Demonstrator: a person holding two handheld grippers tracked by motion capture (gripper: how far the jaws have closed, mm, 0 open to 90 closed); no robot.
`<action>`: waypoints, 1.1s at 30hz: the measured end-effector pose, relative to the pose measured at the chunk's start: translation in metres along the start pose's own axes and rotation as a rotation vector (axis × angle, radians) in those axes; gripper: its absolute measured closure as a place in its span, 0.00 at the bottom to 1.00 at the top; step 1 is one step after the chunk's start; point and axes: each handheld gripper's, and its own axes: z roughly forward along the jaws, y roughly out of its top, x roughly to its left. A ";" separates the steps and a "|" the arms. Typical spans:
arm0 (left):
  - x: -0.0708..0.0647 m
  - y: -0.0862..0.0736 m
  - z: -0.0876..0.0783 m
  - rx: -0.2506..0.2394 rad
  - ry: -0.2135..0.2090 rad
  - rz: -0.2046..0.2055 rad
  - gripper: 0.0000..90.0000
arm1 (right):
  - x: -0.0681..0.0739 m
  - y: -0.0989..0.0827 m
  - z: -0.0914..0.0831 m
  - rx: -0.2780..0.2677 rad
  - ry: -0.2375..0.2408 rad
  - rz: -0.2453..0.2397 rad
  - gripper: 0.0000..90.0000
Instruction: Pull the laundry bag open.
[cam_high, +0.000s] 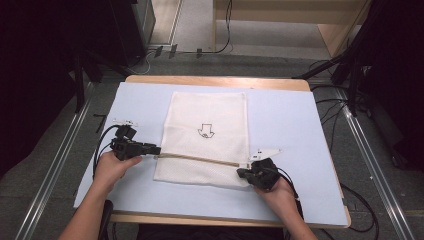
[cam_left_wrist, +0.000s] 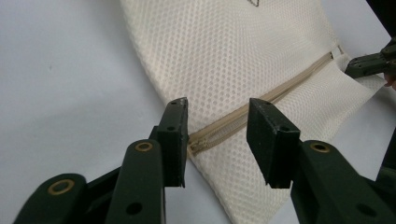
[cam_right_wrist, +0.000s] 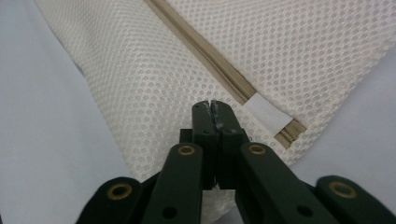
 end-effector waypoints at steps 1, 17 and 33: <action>-0.002 0.000 0.000 -0.002 0.007 0.017 0.64 | 0.000 0.000 0.000 -0.001 0.002 -0.004 1.00; -0.004 0.004 -0.005 -0.052 0.045 0.073 0.49 | -0.018 0.009 -0.027 -0.136 -0.019 0.047 0.78; 0.006 0.004 -0.014 -0.079 0.075 0.063 0.44 | -0.049 0.001 -0.038 -0.165 -0.077 0.097 0.55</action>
